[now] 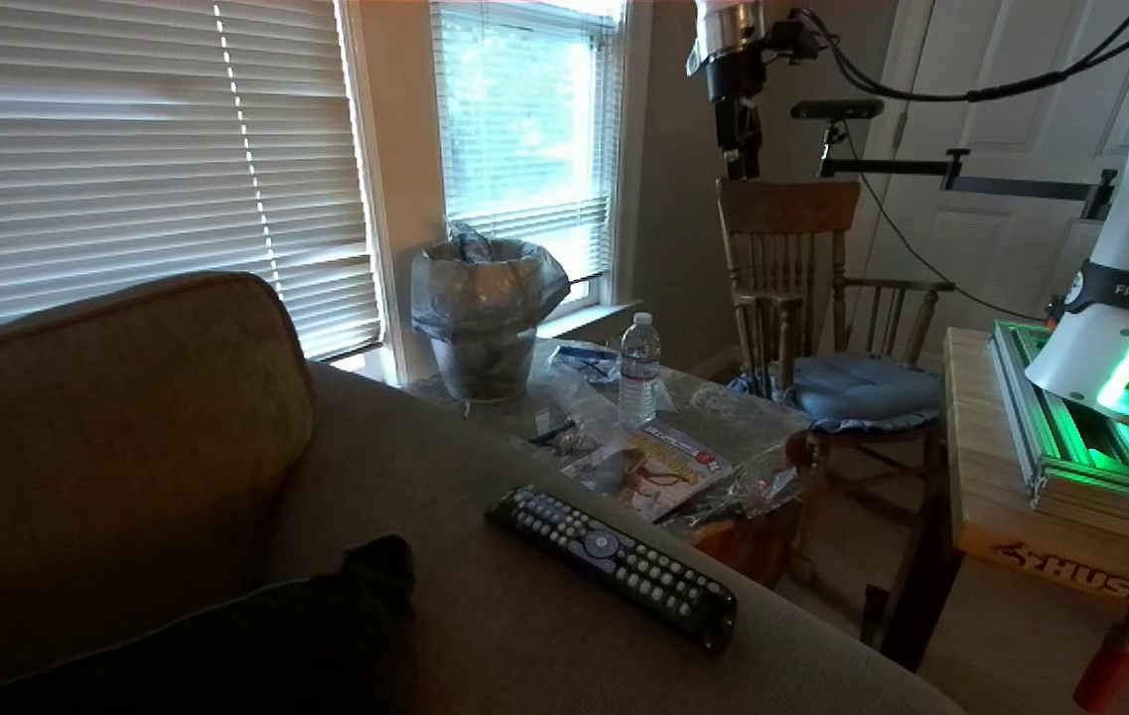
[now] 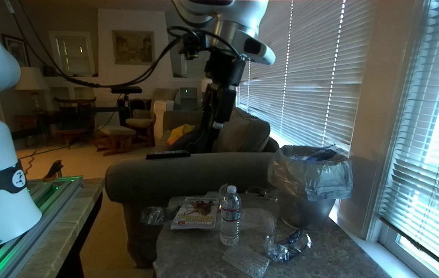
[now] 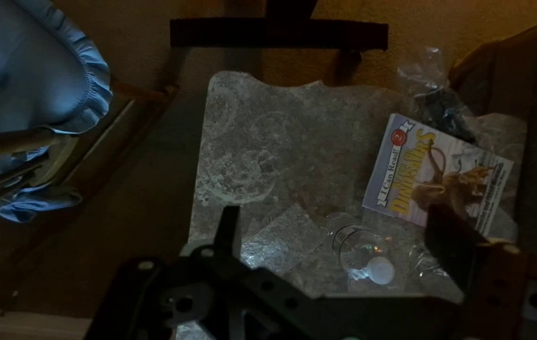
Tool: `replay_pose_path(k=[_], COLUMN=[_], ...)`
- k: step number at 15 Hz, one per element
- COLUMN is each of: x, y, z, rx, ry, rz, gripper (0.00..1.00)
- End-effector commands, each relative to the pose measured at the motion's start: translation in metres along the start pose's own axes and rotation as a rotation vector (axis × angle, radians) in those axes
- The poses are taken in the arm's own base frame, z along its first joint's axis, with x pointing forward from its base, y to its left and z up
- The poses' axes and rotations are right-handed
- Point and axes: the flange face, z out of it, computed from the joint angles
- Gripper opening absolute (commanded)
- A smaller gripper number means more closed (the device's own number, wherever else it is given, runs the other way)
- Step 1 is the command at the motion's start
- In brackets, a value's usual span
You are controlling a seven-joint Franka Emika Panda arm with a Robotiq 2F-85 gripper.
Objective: Put the plastic item into the bin
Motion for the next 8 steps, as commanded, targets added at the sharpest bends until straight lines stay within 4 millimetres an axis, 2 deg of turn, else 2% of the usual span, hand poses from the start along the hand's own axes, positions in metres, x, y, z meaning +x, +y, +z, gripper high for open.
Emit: replay_pose_path(k=[1,4,7,8], x=[0.04,0.067,0.087,0.07], y=[0.014,0.024,0.033,0.03], z=[0.015,0.038,0.071,0.055], rx=[0.026,0.06,0.071,0.052], ry=[0.012,0.041,0.054,0.049], rz=[0.128,0.248,0.318,0.263], gripper=[1.0,1.0,1.0,1.0])
